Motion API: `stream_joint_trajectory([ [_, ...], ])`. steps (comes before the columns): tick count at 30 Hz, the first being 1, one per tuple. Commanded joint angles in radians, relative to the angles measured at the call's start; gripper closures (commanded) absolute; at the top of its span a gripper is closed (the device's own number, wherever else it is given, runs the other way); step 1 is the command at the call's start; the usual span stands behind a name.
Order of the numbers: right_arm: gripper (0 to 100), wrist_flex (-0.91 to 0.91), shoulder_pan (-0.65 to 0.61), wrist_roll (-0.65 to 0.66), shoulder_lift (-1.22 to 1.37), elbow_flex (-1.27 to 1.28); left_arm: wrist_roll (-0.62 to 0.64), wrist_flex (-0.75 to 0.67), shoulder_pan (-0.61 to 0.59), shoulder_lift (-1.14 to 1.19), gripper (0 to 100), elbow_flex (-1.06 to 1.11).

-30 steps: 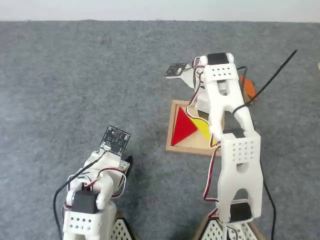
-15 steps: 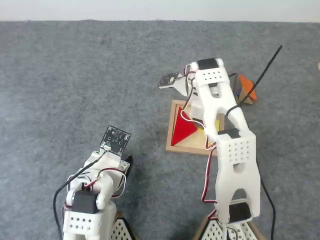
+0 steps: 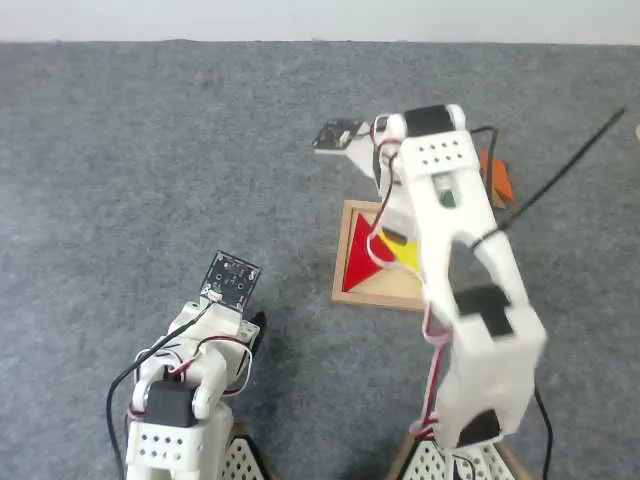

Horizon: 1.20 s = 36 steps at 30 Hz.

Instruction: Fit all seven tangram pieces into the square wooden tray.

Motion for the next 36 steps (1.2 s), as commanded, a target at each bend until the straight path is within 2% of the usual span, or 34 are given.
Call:
stream_joint_trajectory([
  [1,80.6,-0.219,-0.016,-0.017,-0.255,0.368,0.008,0.006,0.002,-0.020,82,-0.013],
  [3,80.5,-0.407,-0.012,-0.026,-0.297,0.560,0.008,0.006,0.002,-0.020,82,-0.013],
  [6,80.4,-0.532,-0.007,-0.058,-0.255,0.617,0.008,0.006,0.002,-0.020,82,-0.013],
  [9,78.7,-0.539,-0.001,-0.054,-0.157,0.529,0.008,0.006,0.002,-0.020,82,-0.013],
  [15,68.2,-0.476,0.058,-0.026,0.054,0.319,0.008,0.006,0.002,-0.020,82,-0.013],
  [23,68.2,-0.444,0.058,0.034,0.104,0.304,0.008,0.006,0.002,-0.020,82,-0.013],
  [25,73.4,-0.450,0.059,0.037,0.120,0.328,0.008,0.006,0.002,-0.020,82,-0.013],
  [28,95.1,-0.473,0.073,0.035,0.137,0.351,0.008,0.006,0.002,-0.020,82,-0.013],
  [31,93.1,-0.472,0.108,0.035,0.117,0.353,0.008,0.006,0.000,-0.020,82,-0.013],
  [36,95.8,-0.440,0.136,0.035,-0.004,0.358,0.008,0.006,-0.002,-0.020,82,-0.013],
])
